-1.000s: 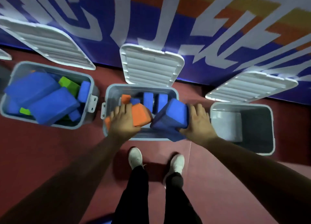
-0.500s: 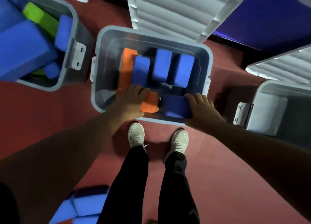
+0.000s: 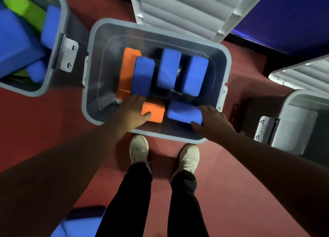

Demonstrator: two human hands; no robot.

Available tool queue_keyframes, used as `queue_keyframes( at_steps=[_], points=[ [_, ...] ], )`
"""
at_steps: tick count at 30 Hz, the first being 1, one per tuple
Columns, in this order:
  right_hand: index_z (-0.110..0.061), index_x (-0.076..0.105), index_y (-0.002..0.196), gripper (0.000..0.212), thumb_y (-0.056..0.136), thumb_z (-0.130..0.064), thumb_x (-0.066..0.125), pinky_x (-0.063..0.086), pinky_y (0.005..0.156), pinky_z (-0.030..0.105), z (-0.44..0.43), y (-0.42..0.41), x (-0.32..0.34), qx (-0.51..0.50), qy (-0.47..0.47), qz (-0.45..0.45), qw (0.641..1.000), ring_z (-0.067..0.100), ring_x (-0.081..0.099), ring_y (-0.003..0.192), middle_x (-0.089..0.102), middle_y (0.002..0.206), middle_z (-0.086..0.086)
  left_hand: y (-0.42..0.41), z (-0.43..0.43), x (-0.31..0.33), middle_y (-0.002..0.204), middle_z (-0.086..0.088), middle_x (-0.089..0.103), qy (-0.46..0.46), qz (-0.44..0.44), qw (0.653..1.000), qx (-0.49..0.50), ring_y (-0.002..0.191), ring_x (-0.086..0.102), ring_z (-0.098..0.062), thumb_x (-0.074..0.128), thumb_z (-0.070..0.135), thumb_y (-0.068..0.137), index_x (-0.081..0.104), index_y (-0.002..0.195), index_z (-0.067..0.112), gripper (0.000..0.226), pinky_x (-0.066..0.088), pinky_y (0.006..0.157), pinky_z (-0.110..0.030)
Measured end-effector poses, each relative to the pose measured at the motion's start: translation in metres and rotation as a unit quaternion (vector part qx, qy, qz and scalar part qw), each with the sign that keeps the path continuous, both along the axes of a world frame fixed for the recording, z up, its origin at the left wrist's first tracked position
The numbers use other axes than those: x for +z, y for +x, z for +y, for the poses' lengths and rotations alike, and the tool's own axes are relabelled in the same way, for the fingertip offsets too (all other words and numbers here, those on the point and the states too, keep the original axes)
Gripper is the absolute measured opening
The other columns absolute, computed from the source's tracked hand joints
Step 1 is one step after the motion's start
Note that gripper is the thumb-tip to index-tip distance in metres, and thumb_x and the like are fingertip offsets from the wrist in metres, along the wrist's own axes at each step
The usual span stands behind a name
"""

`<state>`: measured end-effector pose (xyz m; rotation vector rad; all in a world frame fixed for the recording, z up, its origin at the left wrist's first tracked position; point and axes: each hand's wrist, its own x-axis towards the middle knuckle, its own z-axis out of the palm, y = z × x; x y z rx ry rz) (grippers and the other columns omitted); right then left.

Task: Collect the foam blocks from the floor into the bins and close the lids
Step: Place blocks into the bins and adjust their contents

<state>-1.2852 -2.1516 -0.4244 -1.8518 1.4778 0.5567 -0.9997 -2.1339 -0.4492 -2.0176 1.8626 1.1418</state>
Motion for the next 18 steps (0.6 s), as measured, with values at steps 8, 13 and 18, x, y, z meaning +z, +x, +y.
queue_keyframes(
  at_steps=[8,13,18],
  points=[
    [-0.015,0.043,0.136,0.059,0.090,-0.049,0.058,0.036,0.101,0.046,-0.098,0.016,0.176,-0.127,-0.106,-0.034,0.986,0.038,0.049,0.121,0.046,0.135,0.012,0.030,-0.110,0.195,0.118,-0.017,0.058,-0.123,0.050,0.989,0.062,0.110,0.056,-0.036,0.061,0.037,0.089,0.060,0.115,0.008,0.040,0.045,0.094,-0.041],
    [-0.016,0.043,0.141,0.061,0.092,-0.050,0.057,0.034,0.105,0.045,-0.139,0.036,0.360,-0.145,-0.200,-0.073,0.966,0.036,0.046,0.126,0.044,0.139,0.011,0.040,-0.163,0.382,0.116,-0.017,0.059,-0.234,0.045,0.965,0.108,0.109,0.057,-0.035,0.056,0.042,0.086,0.060,0.113,0.005,0.046,0.046,0.094,-0.046],
    [-0.011,0.047,0.134,0.061,0.091,-0.053,0.055,0.041,0.101,0.050,-0.138,0.051,0.537,-0.156,-0.269,-0.099,0.945,0.039,0.049,0.119,0.046,0.131,0.014,0.053,-0.168,0.565,0.114,-0.013,0.059,-0.308,0.074,0.945,0.083,0.105,0.058,-0.032,0.059,0.040,0.088,0.061,0.113,0.006,0.043,0.047,0.093,-0.045]
  ],
)
